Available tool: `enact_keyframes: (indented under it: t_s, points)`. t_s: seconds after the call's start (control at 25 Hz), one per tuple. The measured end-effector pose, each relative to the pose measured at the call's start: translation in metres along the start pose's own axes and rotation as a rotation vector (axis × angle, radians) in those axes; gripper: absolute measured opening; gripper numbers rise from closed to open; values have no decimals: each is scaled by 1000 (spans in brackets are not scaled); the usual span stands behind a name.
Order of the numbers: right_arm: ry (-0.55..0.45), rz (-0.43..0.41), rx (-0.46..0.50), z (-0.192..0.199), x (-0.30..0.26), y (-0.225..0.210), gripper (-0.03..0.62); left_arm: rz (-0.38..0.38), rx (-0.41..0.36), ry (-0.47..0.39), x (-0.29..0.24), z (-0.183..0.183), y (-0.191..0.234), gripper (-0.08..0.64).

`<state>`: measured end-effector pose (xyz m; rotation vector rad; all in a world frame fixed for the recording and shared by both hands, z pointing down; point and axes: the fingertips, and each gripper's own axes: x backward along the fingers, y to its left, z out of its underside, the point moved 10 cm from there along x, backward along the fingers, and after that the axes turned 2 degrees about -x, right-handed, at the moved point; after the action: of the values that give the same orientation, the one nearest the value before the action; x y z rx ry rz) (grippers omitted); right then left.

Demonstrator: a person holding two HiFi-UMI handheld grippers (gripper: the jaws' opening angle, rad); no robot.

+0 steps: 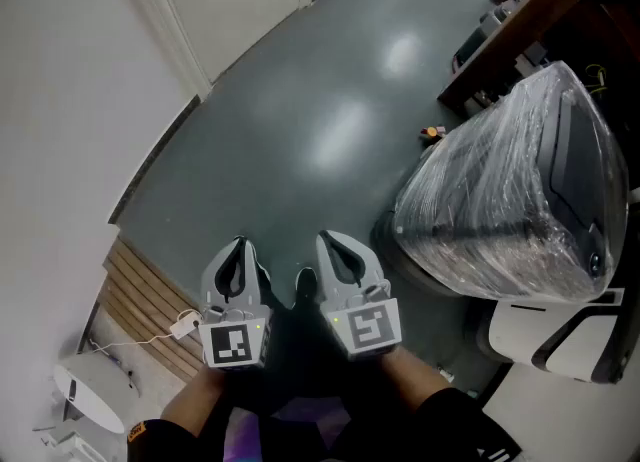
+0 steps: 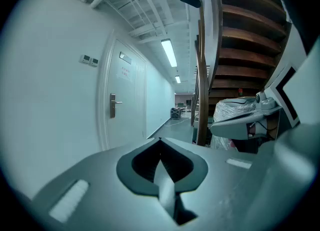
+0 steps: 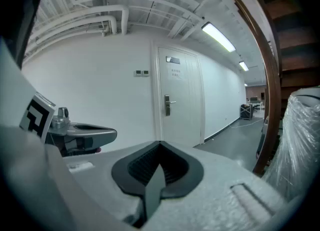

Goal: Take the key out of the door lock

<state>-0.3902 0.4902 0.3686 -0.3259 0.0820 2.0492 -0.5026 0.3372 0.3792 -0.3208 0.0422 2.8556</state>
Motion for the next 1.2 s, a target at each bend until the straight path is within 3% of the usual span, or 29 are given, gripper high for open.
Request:
enact_keyframes:
  t_s: [0.44, 0.68, 1.2]
  points:
    - [10, -10, 10, 3, -1, 0, -11, -35, 10, 42, 0, -7, -2, 18]
    - [32, -43, -29, 4, -2, -3, -9, -20, 11, 19, -2, -5, -5, 18]
    - [-34, 5, -47, -6, 5, -23, -8, -34, 6, -12, -11, -15, -9, 18]
